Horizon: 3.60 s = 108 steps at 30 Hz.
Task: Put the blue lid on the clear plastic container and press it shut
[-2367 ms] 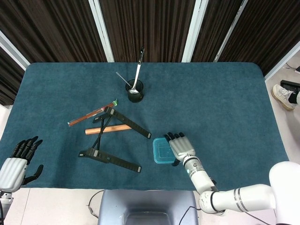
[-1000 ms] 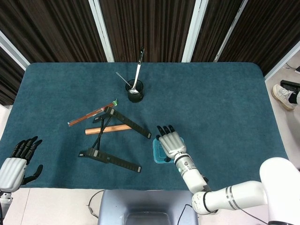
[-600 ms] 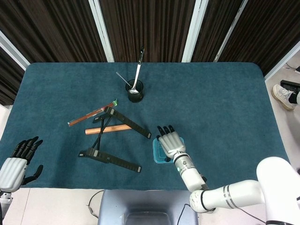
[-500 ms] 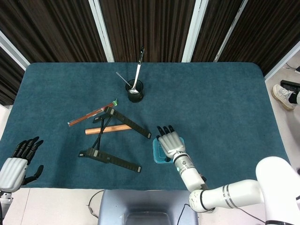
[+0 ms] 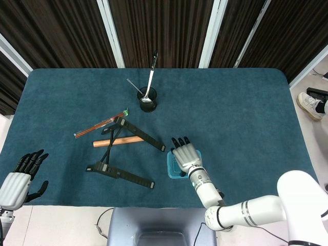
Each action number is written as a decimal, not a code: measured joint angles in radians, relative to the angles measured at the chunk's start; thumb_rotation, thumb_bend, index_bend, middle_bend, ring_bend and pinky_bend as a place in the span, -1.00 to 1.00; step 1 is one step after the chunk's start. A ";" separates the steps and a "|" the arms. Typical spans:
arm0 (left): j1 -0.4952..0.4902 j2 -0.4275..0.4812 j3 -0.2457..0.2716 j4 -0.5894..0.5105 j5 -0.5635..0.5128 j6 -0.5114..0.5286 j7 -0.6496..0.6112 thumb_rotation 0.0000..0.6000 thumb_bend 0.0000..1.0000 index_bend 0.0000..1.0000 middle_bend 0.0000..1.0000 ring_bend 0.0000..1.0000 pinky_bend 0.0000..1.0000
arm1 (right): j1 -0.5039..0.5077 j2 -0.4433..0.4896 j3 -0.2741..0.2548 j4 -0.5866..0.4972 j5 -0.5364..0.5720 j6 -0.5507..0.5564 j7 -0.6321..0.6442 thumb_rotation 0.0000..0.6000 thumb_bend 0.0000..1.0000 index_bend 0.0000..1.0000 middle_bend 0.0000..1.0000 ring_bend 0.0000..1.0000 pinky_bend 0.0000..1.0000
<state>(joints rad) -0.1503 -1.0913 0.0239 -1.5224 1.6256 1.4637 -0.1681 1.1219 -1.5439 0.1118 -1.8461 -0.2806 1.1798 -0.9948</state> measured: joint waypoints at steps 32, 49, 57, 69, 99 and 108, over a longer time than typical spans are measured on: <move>-0.001 0.002 0.001 -0.001 -0.001 0.000 -0.005 1.00 -0.14 -1.00 -1.00 -1.00 -0.85 | -0.008 -0.021 -0.019 0.029 -0.001 -0.012 0.003 1.00 -0.65 -0.12 -0.95 -1.00 -0.95; -0.001 0.003 0.003 -0.003 0.002 0.001 -0.005 1.00 -0.14 -1.00 -1.00 -1.00 -0.85 | -0.020 -0.034 -0.031 0.037 -0.020 -0.001 0.002 1.00 -0.65 -0.10 -0.94 -1.00 -0.95; -0.001 0.003 0.003 -0.003 0.003 0.003 -0.007 1.00 -0.15 -1.00 -1.00 -1.00 -0.85 | -0.025 -0.040 -0.036 0.046 -0.020 0.001 -0.001 1.00 -0.65 -0.09 -0.95 -1.00 -0.95; 0.001 0.005 0.003 0.000 0.006 0.010 -0.014 1.00 -0.15 -1.00 -1.00 -1.00 -0.85 | -0.036 -0.050 -0.032 0.057 -0.038 0.003 0.004 1.00 -0.65 -0.11 -0.94 -1.00 -0.95; 0.006 -0.005 -0.006 -0.004 -0.011 0.014 0.016 1.00 -0.14 -1.00 -1.00 -1.00 -0.85 | -0.450 0.385 -0.207 -0.260 -0.844 0.288 0.391 1.00 -0.65 -0.52 -0.94 -1.00 -0.95; 0.012 -0.015 -0.006 -0.006 0.003 0.034 0.049 1.00 -0.14 -1.00 -1.00 -1.00 -0.85 | -0.774 0.335 -0.318 0.078 -1.122 0.535 0.653 1.00 -0.65 -0.69 -0.99 -1.00 -1.00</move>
<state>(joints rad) -0.1379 -1.1063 0.0177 -1.5285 1.6282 1.4973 -0.1191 0.3475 -1.2094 -0.2062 -1.7677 -1.4024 1.7148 -0.3423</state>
